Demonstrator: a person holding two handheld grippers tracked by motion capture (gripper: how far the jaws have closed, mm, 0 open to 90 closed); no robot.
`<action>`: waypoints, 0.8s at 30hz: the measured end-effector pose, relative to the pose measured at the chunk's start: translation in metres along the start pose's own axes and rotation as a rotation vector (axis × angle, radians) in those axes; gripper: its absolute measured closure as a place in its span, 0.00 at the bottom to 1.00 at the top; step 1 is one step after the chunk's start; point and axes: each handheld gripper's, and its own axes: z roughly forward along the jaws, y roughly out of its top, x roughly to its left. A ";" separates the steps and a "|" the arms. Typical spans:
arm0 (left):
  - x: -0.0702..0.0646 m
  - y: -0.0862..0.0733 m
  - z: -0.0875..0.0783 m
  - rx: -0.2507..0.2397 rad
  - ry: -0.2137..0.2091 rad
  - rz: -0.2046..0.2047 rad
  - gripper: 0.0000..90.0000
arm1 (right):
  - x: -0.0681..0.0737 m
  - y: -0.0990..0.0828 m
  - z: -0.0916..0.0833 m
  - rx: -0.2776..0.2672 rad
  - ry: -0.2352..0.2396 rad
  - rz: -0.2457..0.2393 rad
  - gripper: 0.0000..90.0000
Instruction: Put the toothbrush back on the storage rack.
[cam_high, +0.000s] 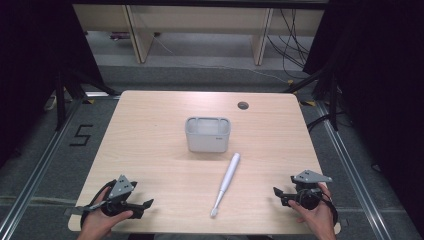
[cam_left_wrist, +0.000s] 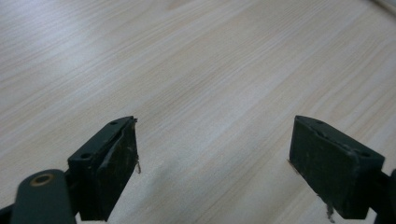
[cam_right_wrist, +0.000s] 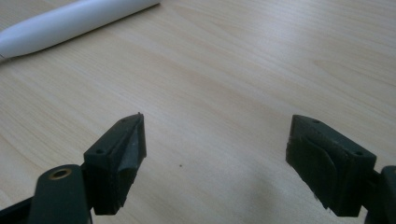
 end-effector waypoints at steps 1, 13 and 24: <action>0.000 0.000 0.000 -0.003 0.001 -0.002 0.17 | 0.001 0.000 -0.001 0.006 -0.009 0.020 0.23; 0.000 0.000 0.001 -0.004 -0.002 -0.008 0.17 | 0.002 0.005 0.001 -0.026 -0.021 -0.028 0.27; 0.002 0.000 0.001 -0.003 0.007 -0.007 0.17 | 0.008 0.022 0.007 -0.047 0.024 -0.018 0.44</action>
